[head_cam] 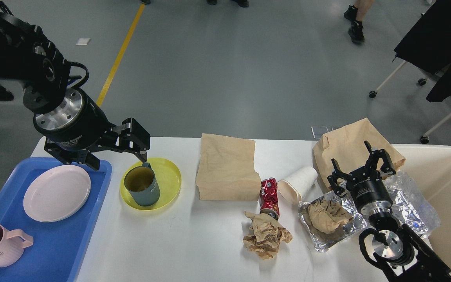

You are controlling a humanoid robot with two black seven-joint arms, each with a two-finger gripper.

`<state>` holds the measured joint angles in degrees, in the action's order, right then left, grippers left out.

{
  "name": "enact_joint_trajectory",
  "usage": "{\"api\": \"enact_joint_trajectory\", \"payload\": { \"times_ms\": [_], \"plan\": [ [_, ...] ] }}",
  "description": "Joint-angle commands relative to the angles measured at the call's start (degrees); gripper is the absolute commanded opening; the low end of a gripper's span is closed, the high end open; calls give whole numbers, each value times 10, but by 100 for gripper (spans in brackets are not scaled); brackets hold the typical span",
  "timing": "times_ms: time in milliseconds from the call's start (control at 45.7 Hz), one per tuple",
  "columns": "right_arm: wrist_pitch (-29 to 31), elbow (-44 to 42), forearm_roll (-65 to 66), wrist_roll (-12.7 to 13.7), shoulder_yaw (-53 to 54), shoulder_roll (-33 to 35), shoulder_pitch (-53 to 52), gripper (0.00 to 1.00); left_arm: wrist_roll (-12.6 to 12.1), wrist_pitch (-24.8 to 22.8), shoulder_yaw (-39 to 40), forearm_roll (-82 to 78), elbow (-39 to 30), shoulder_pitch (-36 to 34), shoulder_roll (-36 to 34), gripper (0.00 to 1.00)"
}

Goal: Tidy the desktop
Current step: 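Raise the left gripper and move it over the grey-green mug, then grasp the grey-green mug on the yellow plate with the left gripper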

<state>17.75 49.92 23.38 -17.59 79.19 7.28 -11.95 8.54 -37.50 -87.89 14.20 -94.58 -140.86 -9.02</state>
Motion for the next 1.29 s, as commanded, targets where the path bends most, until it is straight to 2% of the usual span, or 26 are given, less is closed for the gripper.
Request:
{"api": "enact_joint_trajectory", "payload": {
  "times_ms": [0,153,350,482,547,701,722,744,919,1095,1270],
  "plan": [
    [0,0,0,0,0,0,0,100,-2,25,0,4,46,87,-35,95],
    [0,0,0,0,0,-1,0,100,-3,78,5,21,126,217,-76,94],
    [0,0,0,0,0,-1,0,100,-5,146,43,43,240,358,-82,94],
    [0,0,0,0,0,0,0,100,-6,165,77,52,328,450,-71,93],
    [0,0,0,-1,0,0,0,100,-19,165,92,56,362,483,-67,93],
    [0,0,0,0,0,-1,0,100,-76,171,131,53,407,533,-57,94],
    [0,0,0,0,0,0,0,100,-90,175,141,50,425,550,-51,94],
    [0,0,0,-1,0,0,0,100,-92,175,145,49,432,558,-49,94],
    [0,0,0,0,0,-1,0,100,-92,204,155,39,458,591,-43,94],
    [0,0,0,0,0,-1,0,100,-85,237,197,4,462,621,-30,93],
    [0,0,0,0,0,-1,0,100,-85,262,205,3,462,639,-28,91]
  ]
}}
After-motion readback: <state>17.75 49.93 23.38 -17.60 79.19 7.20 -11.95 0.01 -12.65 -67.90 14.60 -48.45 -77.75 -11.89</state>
